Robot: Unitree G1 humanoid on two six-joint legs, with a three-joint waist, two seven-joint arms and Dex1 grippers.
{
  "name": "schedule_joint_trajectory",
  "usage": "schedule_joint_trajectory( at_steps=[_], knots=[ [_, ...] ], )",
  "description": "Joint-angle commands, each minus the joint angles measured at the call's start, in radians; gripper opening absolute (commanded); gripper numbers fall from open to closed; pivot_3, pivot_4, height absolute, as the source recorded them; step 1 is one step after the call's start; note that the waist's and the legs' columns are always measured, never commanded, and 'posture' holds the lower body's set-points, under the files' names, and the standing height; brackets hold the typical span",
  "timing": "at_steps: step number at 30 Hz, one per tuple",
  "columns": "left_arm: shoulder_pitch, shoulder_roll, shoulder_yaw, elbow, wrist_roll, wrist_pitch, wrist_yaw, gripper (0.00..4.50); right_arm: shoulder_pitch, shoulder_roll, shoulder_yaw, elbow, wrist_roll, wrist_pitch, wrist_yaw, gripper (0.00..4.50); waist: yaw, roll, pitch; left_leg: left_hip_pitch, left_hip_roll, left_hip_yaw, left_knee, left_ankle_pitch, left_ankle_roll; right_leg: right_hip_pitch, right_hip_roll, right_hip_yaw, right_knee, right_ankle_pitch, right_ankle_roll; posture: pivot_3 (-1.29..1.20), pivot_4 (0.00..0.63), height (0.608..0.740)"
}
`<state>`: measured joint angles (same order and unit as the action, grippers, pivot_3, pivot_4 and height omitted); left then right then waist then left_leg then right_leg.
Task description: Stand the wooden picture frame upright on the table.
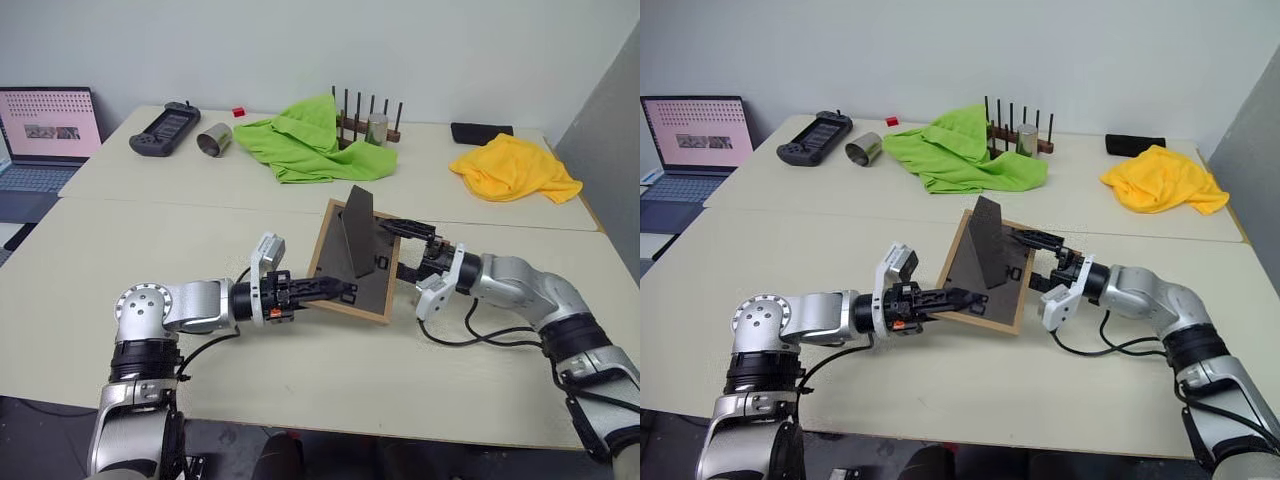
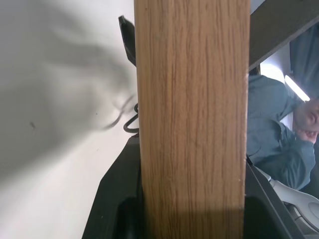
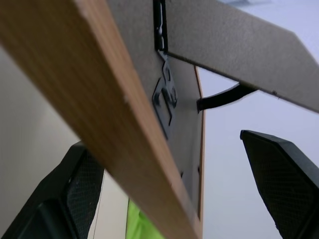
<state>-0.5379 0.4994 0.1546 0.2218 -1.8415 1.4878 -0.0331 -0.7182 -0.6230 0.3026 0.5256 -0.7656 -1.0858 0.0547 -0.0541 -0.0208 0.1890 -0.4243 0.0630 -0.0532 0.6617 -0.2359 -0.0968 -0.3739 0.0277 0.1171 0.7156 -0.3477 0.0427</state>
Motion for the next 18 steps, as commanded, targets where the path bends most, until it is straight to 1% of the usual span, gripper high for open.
schedule_joint_trajectory(
  at_steps=[1, 2, 6, 11, 12, 14, 15, 16, 17, 18],
  knots=[
    [0.012, 0.039, -0.038, -0.075, -0.131, -0.075, 0.032, 1.29, -0.052, 0.000, 0.018, 0.053, -0.028, -0.054, -0.077, 4.06, 0.000, 0.000, 0.000, 0.000, -0.001, 0.000, 0.000, 0.000, 0.000, 0.000, -0.001, 0.000, 0.000, 0.000, 0.000, 0.00, 0.150, 0.740],
    [0.016, 0.044, -0.042, -0.081, -0.131, -0.083, 0.029, 1.29, -0.060, 0.001, 0.018, 0.063, -0.032, -0.057, -0.092, 3.99, 0.000, 0.000, 0.000, 0.000, -0.001, 0.000, 0.000, 0.000, 0.000, 0.001, -0.001, 0.000, 0.000, 0.000, 0.000, 0.00, 0.150, 0.740],
    [0.029, 0.056, -0.053, -0.098, -0.131, -0.108, 0.021, 1.29, -0.082, -0.007, 0.028, 0.080, -0.061, -0.070, -0.142, 2.99, 0.000, 0.000, 0.000, 0.001, -0.002, 0.000, 0.000, 0.001, 0.001, 0.001, -0.001, 0.000, 0.001, 0.000, 0.000, 0.00, 0.150, 0.740],
    [0.041, 0.067, -0.070, -0.119, -0.131, -0.128, 0.021, 1.29, -0.088, -0.013, 0.030, 0.088, -0.075, -0.079, -0.176, 1.87, -0.001, 0.000, 0.000, 0.002, -0.002, -0.001, 0.000, 0.002, 0.002, 0.002, -0.001, -0.001, 0.001, 0.000, 0.000, 0.00, 0.150, 0.740],
    [0.044, 0.071, -0.074, -0.123, -0.131, -0.132, 0.023, 1.29, -0.088, -0.014, 0.032, 0.087, -0.076, -0.079, -0.181, 1.71, -0.001, 0.000, 0.000, 0.002, -0.002, 0.000, 0.000, 0.002, 0.002, 0.002, -0.001, -0.001, 0.002, 0.000, 0.000, 0.00, 0.150, 0.740],
    [0.048, 0.081, -0.079, -0.127, -0.131, -0.140, 0.019, 1.99, -0.088, -0.017, 0.033, 0.085, -0.074, -0.083, -0.187, 1.64, -0.001, 0.000, 0.000, 0.003, -0.002, 0.000, 0.000, 0.003, 0.002, 0.003, -0.001, -0.001, 0.002, 0.000, 0.000, 0.00, 0.150, 0.740],
    [0.050, 0.087, -0.080, -0.134, -0.131, -0.146, 0.019, 2.11, -0.086, -0.019, 0.033, 0.083, -0.072, -0.085, -0.188, 1.60, -0.001, 0.000, 0.000, 0.004, -0.002, -0.001, 0.000, 0.003, 0.002, 0.003, -0.001, -0.001, 0.002, 0.000, 0.000, 0.00, 0.150, 0.740],
    [0.049, 0.095, -0.078, -0.132, -0.131, -0.152, 0.019, 2.41, -0.084, -0.022, 0.034, 0.083, -0.063, -0.090, -0.184, 1.41, -0.001, 0.000, 0.000, 0.004, -0.002, -0.001, 0.000, 0.003, 0.002, 0.003, -0.001, -0.001, 0.002, 0.000, 0.000, 0.00, 0.150, 0.740],
    [0.048, 0.108, -0.076, -0.134, -0.131, -0.158, 0.014, 2.52, -0.083, -0.024, 0.035, 0.085, -0.052, -0.094, -0.178, 1.35, -0.001, 0.000, 0.000, 0.004, -0.002, -0.001, -0.001, 0.003, 0.002, 0.003, -0.001, -0.001, 0.002, 0.000, 0.000, 0.00, 0.150, 0.740],
    [0.045, 0.123, -0.071, -0.130, -0.131, -0.163, 0.009, 2.74, -0.082, -0.026, 0.034, 0.090, -0.035, -0.095, -0.170, 1.32, -0.001, 0.000, 0.000, 0.005, -0.002, 0.000, -0.001, 0.003, 0.002, 0.004, -0.001, 0.000, 0.002, 0.000, 0.000, 0.00, 0.150, 0.740]
  ],
)
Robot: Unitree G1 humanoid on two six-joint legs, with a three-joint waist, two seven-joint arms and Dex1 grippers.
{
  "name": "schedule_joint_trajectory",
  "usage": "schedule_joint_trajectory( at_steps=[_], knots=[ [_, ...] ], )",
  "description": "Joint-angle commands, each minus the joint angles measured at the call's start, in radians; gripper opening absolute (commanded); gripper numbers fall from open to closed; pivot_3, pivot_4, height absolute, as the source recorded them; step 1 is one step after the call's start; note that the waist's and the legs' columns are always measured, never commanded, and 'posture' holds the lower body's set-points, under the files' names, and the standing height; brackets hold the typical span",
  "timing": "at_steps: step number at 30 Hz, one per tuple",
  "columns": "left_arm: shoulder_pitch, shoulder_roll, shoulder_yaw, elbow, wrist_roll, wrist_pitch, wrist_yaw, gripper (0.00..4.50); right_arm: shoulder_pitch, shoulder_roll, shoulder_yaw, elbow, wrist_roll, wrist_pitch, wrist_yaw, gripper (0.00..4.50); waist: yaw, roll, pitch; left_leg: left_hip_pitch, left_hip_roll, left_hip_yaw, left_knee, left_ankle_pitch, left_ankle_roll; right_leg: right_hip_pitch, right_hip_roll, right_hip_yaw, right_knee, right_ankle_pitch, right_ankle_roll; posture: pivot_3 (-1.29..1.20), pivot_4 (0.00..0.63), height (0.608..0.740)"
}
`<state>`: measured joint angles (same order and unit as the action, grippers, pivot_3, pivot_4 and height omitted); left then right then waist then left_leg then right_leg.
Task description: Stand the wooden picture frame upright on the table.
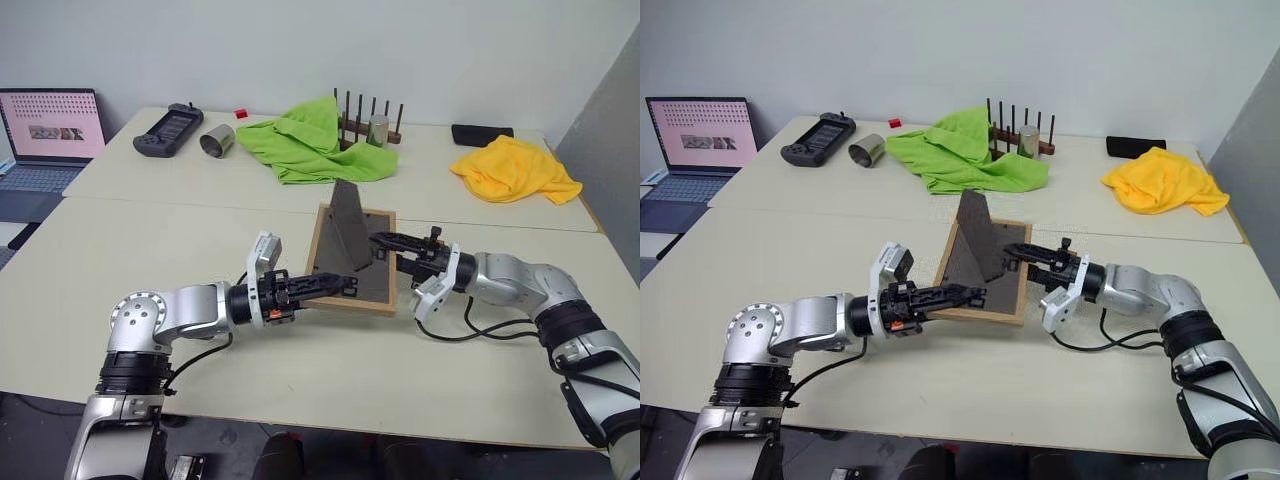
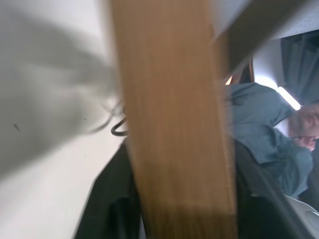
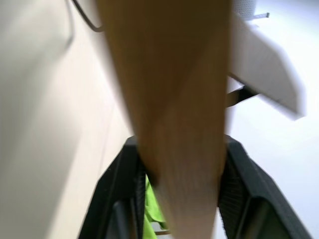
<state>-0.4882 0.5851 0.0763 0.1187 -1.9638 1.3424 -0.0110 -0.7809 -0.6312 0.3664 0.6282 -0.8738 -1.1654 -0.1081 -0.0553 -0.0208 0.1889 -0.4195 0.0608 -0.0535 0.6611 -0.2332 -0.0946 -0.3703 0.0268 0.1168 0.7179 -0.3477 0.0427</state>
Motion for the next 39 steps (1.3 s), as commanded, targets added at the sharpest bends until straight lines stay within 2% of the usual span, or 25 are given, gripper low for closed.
schedule_joint_trajectory(
  at_steps=[1, 5, 8, 12, 14, 16, 19, 21, 24, 29, 35, 36, 37, 38, 39],
  knots=[
    [-0.013, 0.052, 0.018, -0.015, -0.008, -0.026, -0.017, 2.94, -0.019, -0.021, -0.029, -0.004, 0.090, -0.015, 0.004, 1.31, 0.000, 0.000, 0.000, 0.000, 0.000, 0.000, 0.000, 0.000, 0.000, 0.000, 0.000, 0.000, 0.000, 0.000, 0.000, 0.00, 0.150, 0.740],
    [-0.051, 0.126, 0.075, 0.029, 0.027, -0.046, -0.067, 3.76, -0.008, -0.028, -0.032, 0.033, 0.211, -0.011, 0.080, 1.31, -0.001, 0.000, 0.000, 0.000, 0.000, 0.000, 0.000, 0.000, 0.000, 0.001, 0.000, 0.000, 0.000, 0.000, 0.000, 0.00, 0.150, 0.740],
    [-0.073, 0.246, 0.126, -0.042, 0.219, -0.062, -0.194, 4.35, 0.047, -0.008, 0.003, 0.000, 0.629, 0.156, 0.415, 1.31, -0.002, 0.000, 0.000, 0.000, 0.000, -0.001, 0.000, 0.000, 0.001, 0.001, 0.000, -0.001, 0.000, 0.000, 0.000, 0.00, 0.150, 0.740],
    [-0.019, 0.364, 0.019, -0.250, 0.632, -0.232, -0.325, 4.50, 0.104, 0.024, -0.015, -0.193, 1.061, 0.554, 0.802, 1.30, -0.001, 0.001, 0.001, 0.001, 0.001, 0.000, -0.002, 0.000, 0.000, 0.003, -0.002, -0.001, -0.001, 0.000, 0.000, 0.00, 0.150, 0.740],
    [0.009, 0.372, -0.001, -0.345, 0.751, -0.314, -0.376, 4.50, 0.111, 0.031, -0.030, -0.280, 1.227, 0.804, 0.960, 1.30, 0.000, 0.002, 0.002, 0.001, 0.001, 0.002, -0.002, 0.000, 0.000, 0.003, -0.003, -0.001, -0.002, 0.000, 0.000, 0.00, 0.150, 0.740],
    [0.033, 0.369, -0.025, -0.404, 0.866, -0.393, -0.415, 4.50, 0.100, 0.036, -0.055, -0.319, 1.324, 1.001, 1.049, 1.30, 0.002, 0.002, 0.002, 0.001, 0.001, 0.002, -0.002, 0.000, 0.000, 0.003, -0.003, -0.001, -0.003, 0.000, 0.000, 0.00, 0.150, 0.740],
    [0.056, 0.329, -0.019, -0.427, 0.949, -0.455, -0.433, 4.50, 0.030, 0.060, -0.121, -0.288, 1.478, 1.354, 1.116, 1.30, 0.008, 0.002, 0.002, 0.001, 0.002, 0.001, -0.003, 0.000, 0.001, 0.003, -0.002, -0.002, -0.003, 0.000, 0.000, 0.00, 0.150, 0.740],
    [0.070, 0.308, -0.007, -0.431, 0.976, -0.467, -0.445, 4.50, -0.015, 0.079, -0.145, -0.230, 1.510, 1.483, 1.175, 1.30, 0.009, 0.004, 0.003, 0.001, 0.001, 0.001, -0.003, -0.001, 0.004, 0.002, -0.002, -0.002, -0.002, 0.000, 0.000, 0.00, 0.150, 0.740],
    [0.099, 0.291, 0.012, -0.428, 1.010, -0.480, -0.466, 4.50, -0.054, 0.112, -0.150, -0.154, 1.482, 1.563, 1.239, 1.30, 0.007, 0.004, 0.003, 0.001, 0.001, 0.002, -0.003, -0.001, 0.005, 0.001, -0.001, -0.002, -0.003, 0.000, 0.000, 0.00, 0.150, 0.740],
    [0.142, 0.288, 0.030, -0.431, 1.066, -0.497, -0.512, 4.50, -0.070, 0.180, -0.167, -0.032, 1.404, 1.550, 1.267, 1.30, 0.001, 0.004, 0.003, -0.001, 0.001, 0.002, -0.007, -0.001, 0.005, -0.003, 0.000, -0.002, -0.004, 0.000, 0.000, 0.00, 0.150, 0.740],
    [0.142, 0.265, 0.036, -0.418, 1.121, -0.503, -0.536, 4.50, -0.035, 0.199, -0.192, 0.010, 1.322, 1.506, 1.272, 1.30, 0.000, 0.004, 0.003, -0.003, 0.001, 0.003, -0.012, -0.001, 0.005, -0.005, -0.002, -0.003, -0.005, 0.000, 0.000, 0.00, 0.150, 0.740],
    [0.136, 0.258, 0.035, -0.406, 1.139, -0.509, -0.535, 4.50, -0.026, 0.197, -0.198, -0.001, 1.320, 1.514, 1.275, 2.00, 0.000, 0.004, 0.003, -0.002, 0.001, 0.002, -0.013, -0.001, 0.005, -0.005, -0.002, -0.003, -0.005, 0.000, 0.000, 0.00, 0.150, 0.740],
    [0.131, 0.252, 0.034, -0.392, 1.153, -0.516, -0.536, 4.50, -0.019, 0.195, -0.206, -0.013, 1.321, 1.522, 1.273, 2.03, 0.000, 0.004, 0.003, -0.002, 0.001, 0.002, -0.013, -0.001, 0.005, -0.005, -0.002, -0.003, -0.005, 0.000, 0.000, 0.00, 0.150, 0.740],
    [0.126, 0.246, 0.035, -0.379, 1.166, -0.521, -0.540, 4.50, -0.011, 0.193, -0.215, -0.025, 1.319, 1.531, 1.272, 2.42, 0.001, 0.004, 0.003, -0.002, 0.001, 0.002, -0.013, -0.001, 0.005, -0.005, -0.002, -0.003, -0.005, 0.000, 0.000, 0.00, 0.150, 0.740],
    [0.121, 0.242, 0.034, -0.365, 1.178, -0.526, -0.546, 4.50, 0.002, 0.183, -0.219, -0.045, 1.313, 1.532, 1.273, 2.61, 0.001, 0.004, 0.003, -0.002, 0.001, 0.002, -0.013, -0.001, 0.005, -0.004, -0.002, -0.004, -0.005, 0.000, 0.000, 0.00, 0.150, 0.740]
  ],
)
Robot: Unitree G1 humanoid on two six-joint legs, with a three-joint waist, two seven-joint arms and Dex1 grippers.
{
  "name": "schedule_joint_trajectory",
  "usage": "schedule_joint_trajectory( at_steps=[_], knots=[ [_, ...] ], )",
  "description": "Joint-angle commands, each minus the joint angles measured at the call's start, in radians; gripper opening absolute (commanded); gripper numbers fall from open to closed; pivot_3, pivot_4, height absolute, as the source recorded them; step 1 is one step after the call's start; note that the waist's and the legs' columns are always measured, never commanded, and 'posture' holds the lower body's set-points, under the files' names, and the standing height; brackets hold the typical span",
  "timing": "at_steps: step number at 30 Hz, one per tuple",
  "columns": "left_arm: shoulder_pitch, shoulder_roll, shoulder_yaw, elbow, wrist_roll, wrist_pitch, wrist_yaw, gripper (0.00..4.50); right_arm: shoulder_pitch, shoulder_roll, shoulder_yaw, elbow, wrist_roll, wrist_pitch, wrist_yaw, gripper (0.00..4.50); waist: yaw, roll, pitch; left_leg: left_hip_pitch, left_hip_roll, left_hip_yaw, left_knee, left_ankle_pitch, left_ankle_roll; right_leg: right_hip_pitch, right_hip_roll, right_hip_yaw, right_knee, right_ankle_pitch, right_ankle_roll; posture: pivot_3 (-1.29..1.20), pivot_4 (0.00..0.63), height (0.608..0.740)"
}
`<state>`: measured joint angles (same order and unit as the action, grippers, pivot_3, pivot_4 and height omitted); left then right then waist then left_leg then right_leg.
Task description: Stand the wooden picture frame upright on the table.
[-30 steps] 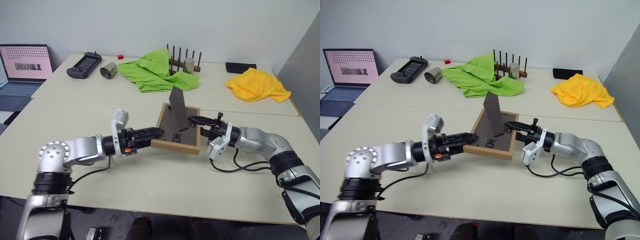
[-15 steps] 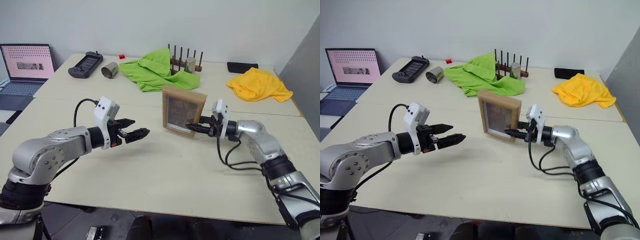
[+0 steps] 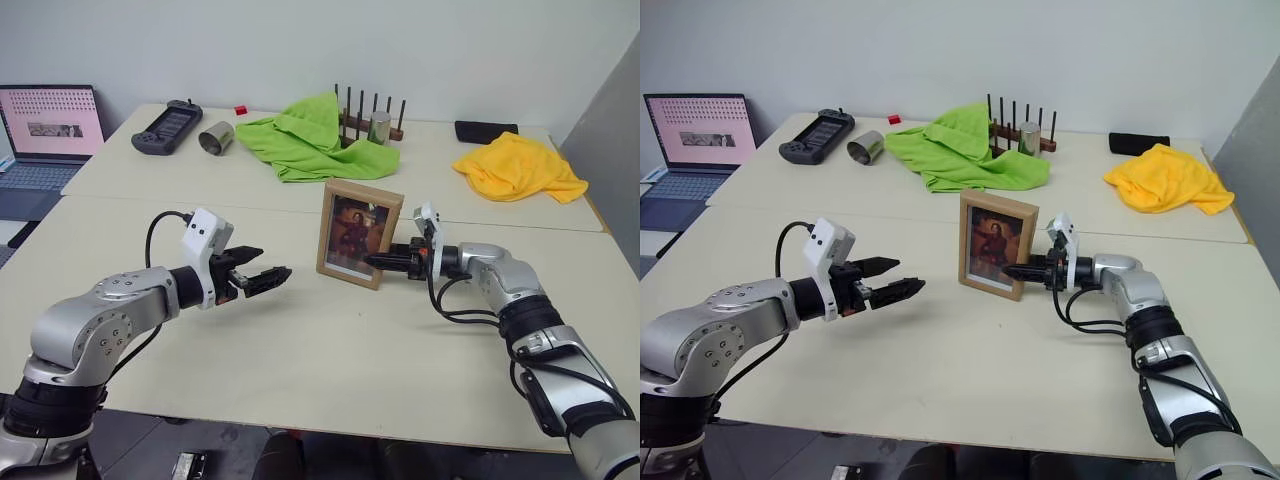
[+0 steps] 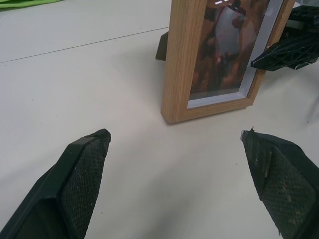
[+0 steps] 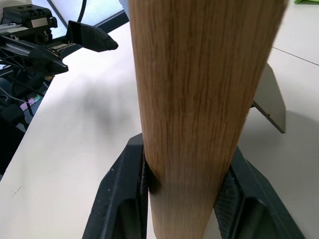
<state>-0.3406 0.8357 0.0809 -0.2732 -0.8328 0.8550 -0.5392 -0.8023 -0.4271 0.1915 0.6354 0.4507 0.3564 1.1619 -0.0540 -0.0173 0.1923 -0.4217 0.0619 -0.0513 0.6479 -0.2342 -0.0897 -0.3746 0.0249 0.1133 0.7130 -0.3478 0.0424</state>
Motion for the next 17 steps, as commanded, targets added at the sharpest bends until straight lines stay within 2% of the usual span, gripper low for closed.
schedule_joint_trajectory(
  at_steps=[1, 3, 4, 5, 8, 13, 17],
  knots=[
    [-0.033, -0.012, 0.029, 0.039, 0.053, -0.039, -0.027, 4.50, 0.044, -0.037, -0.054, -0.080, -0.012, 0.022, 0.002, 2.90, 0.000, 0.000, 0.000, 0.000, 0.000, 0.000, 0.000, 0.000, 0.000, 0.000, 0.000, 0.000, 0.000, 0.000, 0.000, 0.00, 0.150, 0.740],
    [-0.045, -0.015, 0.024, 0.064, 0.071, -0.043, -0.045, 4.50, 0.101, -0.082, -0.069, -0.147, -0.026, 0.013, -0.003, 3.18, 0.001, 0.000, 0.000, 0.000, 0.000, 0.000, 0.000, 0.000, 0.000, 0.000, 0.000, 0.000, 0.000, 0.000, 0.000, 0.00, 0.150, 0.740],
    [-0.055, -0.018, 0.018, 0.095, 0.097, -0.057, -0.052, 4.50, 0.180, -0.131, -0.091, -0.230, -0.047, -0.012, -0.031, 3.56, 0.000, 0.000, 0.000, 0.000, 0.000, 0.000, 0.000, 0.000, 0.000, 0.000, 0.000, 0.000, 0.000, 0.000, 0.000, 0.00, 0.150, 0.740],
    [-0.064, -0.019, 0.016, 0.122, 0.118, -0.068, -0.062, 4.50, 0.257, -0.172, -0.120, -0.324, -0.058, -0.018, -0.061, 3.64, 0.006, 0.000, 0.000, 0.000, 0.000, 0.000, 0.000, 0.000, 0.000, 0.000, 0.000, 0.000, 0.000, 0.000, 0.000, 0.00, 0.150, 0.740],
    [-0.075, -0.020, 0.021, 0.149, 0.139, -0.076, -0.095, 4.50, 0.423, -0.228, -0.224, -0.621, -0.015, 0.093, -0.188, 4.42, 0.021, 0.000, 0.000, -0.001, -0.001, -0.002, -0.002, 0.000, 0.000, 0.000, 0.000, -0.002, -0.001, 0.000, 0.000, 0.00, 0.150, 0.740],
    [-0.110, -0.036, 0.028, 0.187, 0.141, -0.071, -0.157, 4.50, 0.584, -0.215, -0.331, -1.084, 0.109, 0.351, -0.422, 4.49, 0.009, 0.001, 0.000, -0.003, 0.000, -0.001, -0.003, 0.001, 0.000, -0.002, 0.000, -0.002, 0.000, 0.000, 0.000, 0.00, 0.150, 0.740],
    [-0.149, -0.048, -0.010, 0.205, 0.166, -0.080, -0.214, 4.50, 0.609, -0.154, -0.340, -1.272, 0.169, 0.491, -0.588, 4.49, 0.005, 0.000, 0.000, 0.002, 0.001, -0.002, -0.002, 0.001, 0.000, 0.001, 0.001, -0.002, 0.000, -0.001, 0.000, 0.00, 0.150, 0.740]
  ],
)
